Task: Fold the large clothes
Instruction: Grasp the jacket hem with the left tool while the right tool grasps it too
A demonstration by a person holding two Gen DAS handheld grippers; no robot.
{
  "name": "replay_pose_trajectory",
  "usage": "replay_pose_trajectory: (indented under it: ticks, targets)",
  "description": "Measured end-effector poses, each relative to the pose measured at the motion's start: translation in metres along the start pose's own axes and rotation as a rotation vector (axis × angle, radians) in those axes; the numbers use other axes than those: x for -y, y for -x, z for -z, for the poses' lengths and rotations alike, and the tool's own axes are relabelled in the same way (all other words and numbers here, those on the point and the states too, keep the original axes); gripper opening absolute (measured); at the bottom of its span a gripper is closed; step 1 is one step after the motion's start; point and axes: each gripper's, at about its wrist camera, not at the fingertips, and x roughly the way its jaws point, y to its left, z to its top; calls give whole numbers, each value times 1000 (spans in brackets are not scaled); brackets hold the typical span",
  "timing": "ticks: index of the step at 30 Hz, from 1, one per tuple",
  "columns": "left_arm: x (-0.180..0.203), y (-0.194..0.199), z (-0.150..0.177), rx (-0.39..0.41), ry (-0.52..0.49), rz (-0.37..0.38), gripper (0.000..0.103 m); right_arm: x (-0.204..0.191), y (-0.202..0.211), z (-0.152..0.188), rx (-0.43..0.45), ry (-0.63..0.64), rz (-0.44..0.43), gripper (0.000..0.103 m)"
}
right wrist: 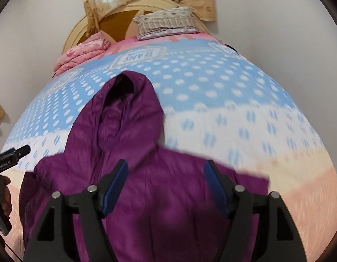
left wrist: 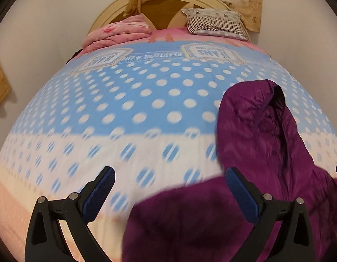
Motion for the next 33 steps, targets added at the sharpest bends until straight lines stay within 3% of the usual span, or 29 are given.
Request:
replay_pose_trajectory:
  ticks: [9,14,17,18,20,21,22,23,24,25,33]
  targets:
    - [37,-88,-70,-66,13,37,101,2,-79,-63,-16,-49,-76,75]
    - [45,-120,-85,-84,43,91,101,-14,-111,-87,-23,7,-105,75]
    - [54,-139,-83,-94,37,93,99,-10,-139,-87,-64,-36,-93,75]
    - [59,-148,-79,-102,14,88,84,-8,-151,-85,-99,-51,-110,75]
    - [68,-162,-73,-122,-30,98,56,-9,-171,-79,-162,-26,-78,61]
    - [71,-159,-72,-83,-41,87,43,-15,-171,-77,-132,34,-45,53]
    - [76,-155,-71,-62,-67,122,19,-18,-170,-76,-133,59,-44,30]
    - [82,-152,-72,-73,-95,165,0,-18,-167,-77,-136,54,-56,20]
    - [85,-148,-72,-61,-107,144,0,-17,-165,-78,-144,49,-62,11]
    - [87,-140,-73,-38,-113,148,0,-20,-159,-78,-139,71,-61,8]
    - [75,-65,-83,105,-108,194,0,-29,-84,-73,6,124,-74,6]
